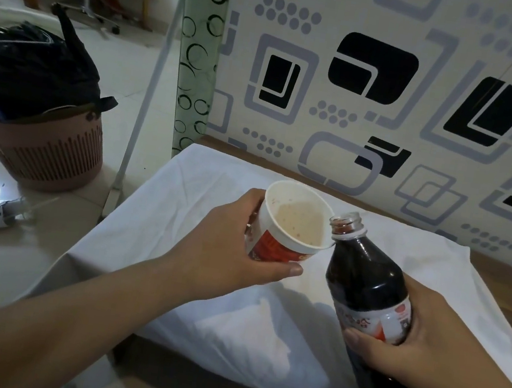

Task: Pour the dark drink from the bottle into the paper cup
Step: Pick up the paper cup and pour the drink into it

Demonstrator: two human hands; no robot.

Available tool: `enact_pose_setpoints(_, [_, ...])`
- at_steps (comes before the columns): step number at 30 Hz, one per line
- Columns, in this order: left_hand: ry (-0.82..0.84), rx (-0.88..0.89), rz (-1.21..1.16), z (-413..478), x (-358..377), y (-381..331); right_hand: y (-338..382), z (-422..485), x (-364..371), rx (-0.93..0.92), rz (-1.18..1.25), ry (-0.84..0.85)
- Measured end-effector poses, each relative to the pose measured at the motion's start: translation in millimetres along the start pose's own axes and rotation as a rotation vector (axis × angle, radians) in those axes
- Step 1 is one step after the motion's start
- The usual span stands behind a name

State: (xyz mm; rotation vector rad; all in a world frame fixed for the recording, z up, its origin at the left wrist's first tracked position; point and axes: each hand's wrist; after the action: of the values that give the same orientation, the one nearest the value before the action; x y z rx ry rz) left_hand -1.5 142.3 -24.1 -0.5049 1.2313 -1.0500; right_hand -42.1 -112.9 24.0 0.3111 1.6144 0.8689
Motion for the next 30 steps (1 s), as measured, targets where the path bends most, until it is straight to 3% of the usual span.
enact_pose_setpoints(30, [0.104, 0.003, -0.013, 0, 10, 4, 16, -10, -20, 0.069, -0.170, 0.139])
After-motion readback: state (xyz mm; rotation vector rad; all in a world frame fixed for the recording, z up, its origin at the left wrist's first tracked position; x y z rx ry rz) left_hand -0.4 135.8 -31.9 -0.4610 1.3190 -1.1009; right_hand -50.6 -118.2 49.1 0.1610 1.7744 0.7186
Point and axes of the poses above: each hand's wrist, its own z-axis towards the middle knuckle, its own x-axis out of the palm, y = z × x, and after that the axes turned 3 degrees about y, right-handed
